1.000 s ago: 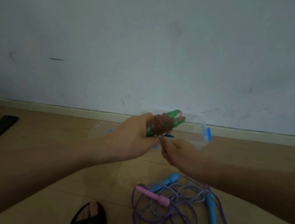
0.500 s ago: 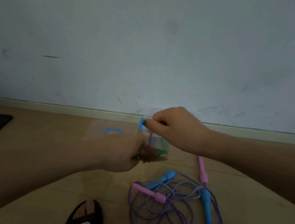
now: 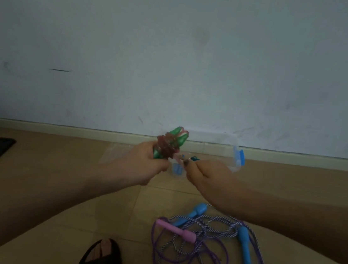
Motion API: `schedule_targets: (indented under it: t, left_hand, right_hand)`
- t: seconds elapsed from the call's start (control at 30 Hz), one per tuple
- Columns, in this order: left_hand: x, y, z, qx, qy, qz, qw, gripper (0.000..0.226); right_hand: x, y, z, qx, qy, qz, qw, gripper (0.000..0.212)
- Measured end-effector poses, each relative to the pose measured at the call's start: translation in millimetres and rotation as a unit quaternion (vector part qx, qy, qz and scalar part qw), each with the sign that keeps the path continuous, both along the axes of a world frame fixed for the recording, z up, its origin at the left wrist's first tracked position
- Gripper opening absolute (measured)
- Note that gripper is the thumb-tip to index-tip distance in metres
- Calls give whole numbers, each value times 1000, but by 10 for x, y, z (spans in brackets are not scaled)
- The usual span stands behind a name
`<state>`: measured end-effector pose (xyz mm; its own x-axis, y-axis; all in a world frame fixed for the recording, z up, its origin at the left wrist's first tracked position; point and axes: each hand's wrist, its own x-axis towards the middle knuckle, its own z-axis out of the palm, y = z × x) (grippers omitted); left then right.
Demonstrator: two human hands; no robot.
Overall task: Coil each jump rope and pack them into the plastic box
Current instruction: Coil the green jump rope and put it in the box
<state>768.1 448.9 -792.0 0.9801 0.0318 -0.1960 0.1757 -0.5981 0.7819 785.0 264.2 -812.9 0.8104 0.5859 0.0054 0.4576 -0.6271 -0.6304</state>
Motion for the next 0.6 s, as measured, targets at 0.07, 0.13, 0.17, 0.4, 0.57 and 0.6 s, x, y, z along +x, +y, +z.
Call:
schedule_targets:
  t: [0.07, 0.13, 0.17, 0.4, 0.57, 0.6]
  left_hand:
    - [29, 23, -47, 15, 32, 26, 999, 18]
    - [20, 52, -54, 80, 20, -13, 996, 20]
    - [7, 68, -33, 142, 1, -64, 988, 22]
    - [-105, 18, 117, 297, -96, -294, 903, 30]
    - [-141, 127, -29, 270, -79, -315, 907, 32]
    - [-157, 136, -54, 266, -81, -318, 907, 32]
  right_hand:
    - [-43, 9, 120, -53, -61, 38, 996, 44]
    - [-71, 48, 255, -97, -134, 83, 983, 42]
    - [-51, 71, 314, -104, -157, 92, 978, 42]
    - [290, 64, 355, 8, -140, 57, 988, 51]
    - [168, 88, 153, 35, 74, 35, 996, 46]
    - [128, 94, 145, 32, 153, 31, 987, 44]
